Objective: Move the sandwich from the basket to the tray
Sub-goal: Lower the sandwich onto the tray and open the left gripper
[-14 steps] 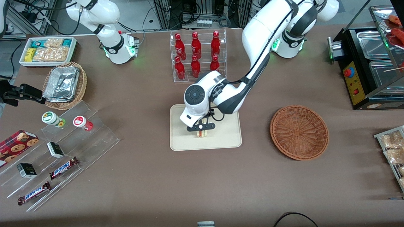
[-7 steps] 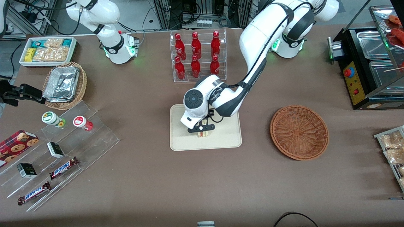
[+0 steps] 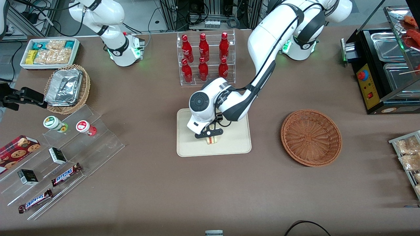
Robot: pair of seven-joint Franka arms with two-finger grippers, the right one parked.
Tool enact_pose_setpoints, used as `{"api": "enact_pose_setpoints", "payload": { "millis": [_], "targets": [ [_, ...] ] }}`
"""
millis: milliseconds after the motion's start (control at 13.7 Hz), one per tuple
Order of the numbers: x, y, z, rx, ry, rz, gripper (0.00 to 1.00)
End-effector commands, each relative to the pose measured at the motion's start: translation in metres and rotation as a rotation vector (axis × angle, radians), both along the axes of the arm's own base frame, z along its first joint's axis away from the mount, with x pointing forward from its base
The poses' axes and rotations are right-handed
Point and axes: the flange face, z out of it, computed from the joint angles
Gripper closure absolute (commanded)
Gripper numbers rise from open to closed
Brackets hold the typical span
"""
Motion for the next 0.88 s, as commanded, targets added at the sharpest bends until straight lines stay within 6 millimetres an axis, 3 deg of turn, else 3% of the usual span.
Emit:
{"api": "enact_pose_setpoints", "payload": {
  "millis": [0, 293, 512, 659, 732, 805],
  "targets": [
    [0.004, -0.001, 0.035, 0.004, -0.034, 0.016, 0.0],
    [0.002, 0.006, 0.092, 0.003, -0.04, 0.007, 0.0],
    [0.009, 0.025, 0.14, -0.006, -0.044, -0.073, 0.0],
    [0.022, 0.057, 0.166, -0.017, -0.034, -0.122, 0.0],
    [0.017, 0.069, 0.171, -0.005, -0.026, -0.129, 0.0],
    [0.027, 0.092, 0.172, 0.003, -0.017, -0.113, 0.0]
  ]
}}
